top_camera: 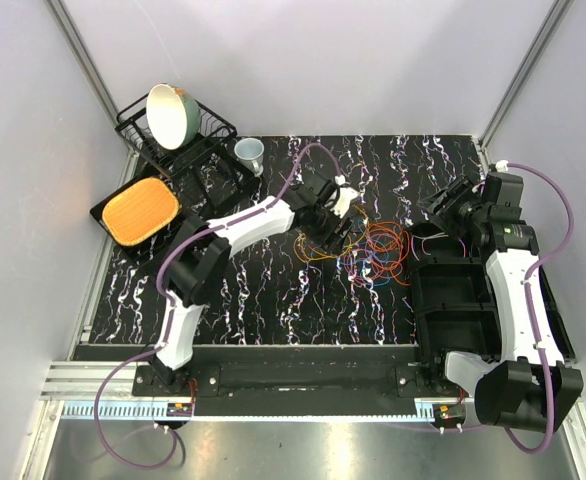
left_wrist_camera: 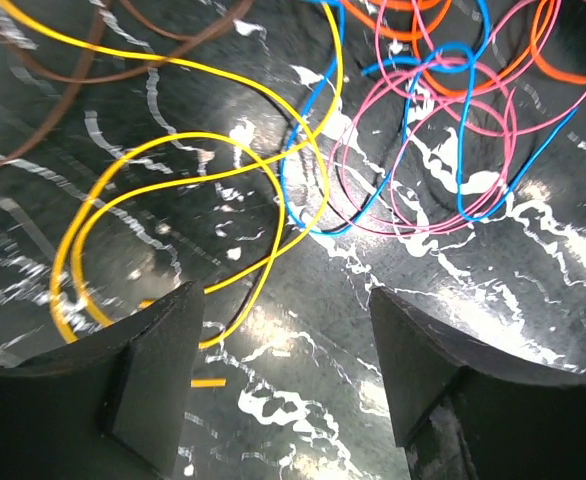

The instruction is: Untangle the cables

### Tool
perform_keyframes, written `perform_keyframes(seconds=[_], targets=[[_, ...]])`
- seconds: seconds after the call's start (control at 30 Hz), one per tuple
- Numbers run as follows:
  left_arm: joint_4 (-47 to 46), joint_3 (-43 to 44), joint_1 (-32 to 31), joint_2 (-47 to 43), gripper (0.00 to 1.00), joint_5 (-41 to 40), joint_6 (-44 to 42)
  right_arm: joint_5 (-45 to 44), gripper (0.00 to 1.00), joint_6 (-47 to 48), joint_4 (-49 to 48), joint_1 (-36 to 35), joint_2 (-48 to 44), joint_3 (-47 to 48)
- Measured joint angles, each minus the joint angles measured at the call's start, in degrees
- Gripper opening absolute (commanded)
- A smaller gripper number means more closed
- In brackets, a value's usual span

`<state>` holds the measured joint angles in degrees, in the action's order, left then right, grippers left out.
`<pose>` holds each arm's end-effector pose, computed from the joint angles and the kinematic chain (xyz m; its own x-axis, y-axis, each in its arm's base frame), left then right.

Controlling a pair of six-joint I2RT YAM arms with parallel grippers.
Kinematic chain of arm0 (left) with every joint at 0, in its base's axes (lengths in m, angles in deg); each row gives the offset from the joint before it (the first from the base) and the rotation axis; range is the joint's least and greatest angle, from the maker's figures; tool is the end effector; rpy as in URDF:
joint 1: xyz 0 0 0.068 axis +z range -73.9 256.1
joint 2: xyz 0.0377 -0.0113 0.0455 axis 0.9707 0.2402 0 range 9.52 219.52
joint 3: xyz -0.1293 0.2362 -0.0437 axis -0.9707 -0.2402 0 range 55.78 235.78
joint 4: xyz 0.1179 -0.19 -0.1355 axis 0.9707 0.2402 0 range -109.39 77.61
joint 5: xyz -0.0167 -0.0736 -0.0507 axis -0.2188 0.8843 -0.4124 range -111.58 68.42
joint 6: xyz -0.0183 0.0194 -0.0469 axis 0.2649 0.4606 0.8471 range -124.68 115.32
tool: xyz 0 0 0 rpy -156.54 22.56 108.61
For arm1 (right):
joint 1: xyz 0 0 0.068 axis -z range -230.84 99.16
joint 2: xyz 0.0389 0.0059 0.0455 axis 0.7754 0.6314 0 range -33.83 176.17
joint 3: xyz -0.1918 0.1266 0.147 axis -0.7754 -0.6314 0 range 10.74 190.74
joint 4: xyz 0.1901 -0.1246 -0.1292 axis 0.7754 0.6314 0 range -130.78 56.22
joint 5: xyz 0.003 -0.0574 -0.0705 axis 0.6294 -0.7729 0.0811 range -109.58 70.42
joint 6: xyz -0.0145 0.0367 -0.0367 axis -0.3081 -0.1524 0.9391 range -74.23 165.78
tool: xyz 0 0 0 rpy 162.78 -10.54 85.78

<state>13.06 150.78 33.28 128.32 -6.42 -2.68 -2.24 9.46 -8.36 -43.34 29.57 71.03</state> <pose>0.3280 -0.3166 0.2108 -0.6361 0.5435 -0.5477 0.7409 0.6285 -0.2367 0.2370 -0.0206 0.3335 -0.5329 0.6404 -0.5531 0.2479 0.7431 0.6216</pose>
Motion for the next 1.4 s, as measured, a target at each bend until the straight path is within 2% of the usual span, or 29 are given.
perform_keyframes(seconds=[0.27,0.4,0.43,0.5,0.53,0.63,0.83,0.93,0.97,1.2,1.4], targets=[[-0.1,0.2,-0.1,5.2,0.67,2.8,-2.6,0.4,0.63,0.5,0.0,0.0,0.0,-0.6],[-0.5,1.0,-0.2,6.6,0.61,3.1,-2.8,0.4,0.63,0.5,0.0,0.0,0.0,-0.8],[-0.6,1.1,-0.2,6.8,0.55,3.0,-2.8,0.4,0.63,0.6,0.0,0.0,0.0,-0.8],[-0.8,1.3,-0.3,7.0,0.49,2.7,-2.6,0.4,0.63,0.7,0.0,0.0,0.0,-0.8],[-0.8,1.3,-0.4,7.0,0.42,2.4,-2.4,0.4,0.63,0.7,0.0,0.0,0.0,-0.8],[-1.2,0.7,-1.0,7.0,0.27,1.0,-2.1,0.4,0.63,0.7,0.0,0.0,0.0,-0.8],[-4.8,-4.9,-4.1,3.8,0.17,-5.2,-1.5,0.4,0.63,1.1,0.1,0.0,0.0,-0.8],[-6.0,-7.6,-6.3,2.3,0.07,-8.4,-0.5,0.4,0.63,1.3,0.1,0.0,0.0,-0.8],[-6.5,-8.6,-7.1,1.6,0.0,-9.6,0.0,0.4,0.63,1.3,0.1,0.0,0.0,-0.8],[-7.3,-11.7,-8.8,-0.8,0.0,-15.7,5.1,0.4,0.63,1.3,0.2,0.0,0.0,-0.8],[-1.1,-11.9,-6.8,-4.0,0.0,-16.8,11.1,3.5,0.64,1.2,0.1,-0.1,0.1,-0.8]])
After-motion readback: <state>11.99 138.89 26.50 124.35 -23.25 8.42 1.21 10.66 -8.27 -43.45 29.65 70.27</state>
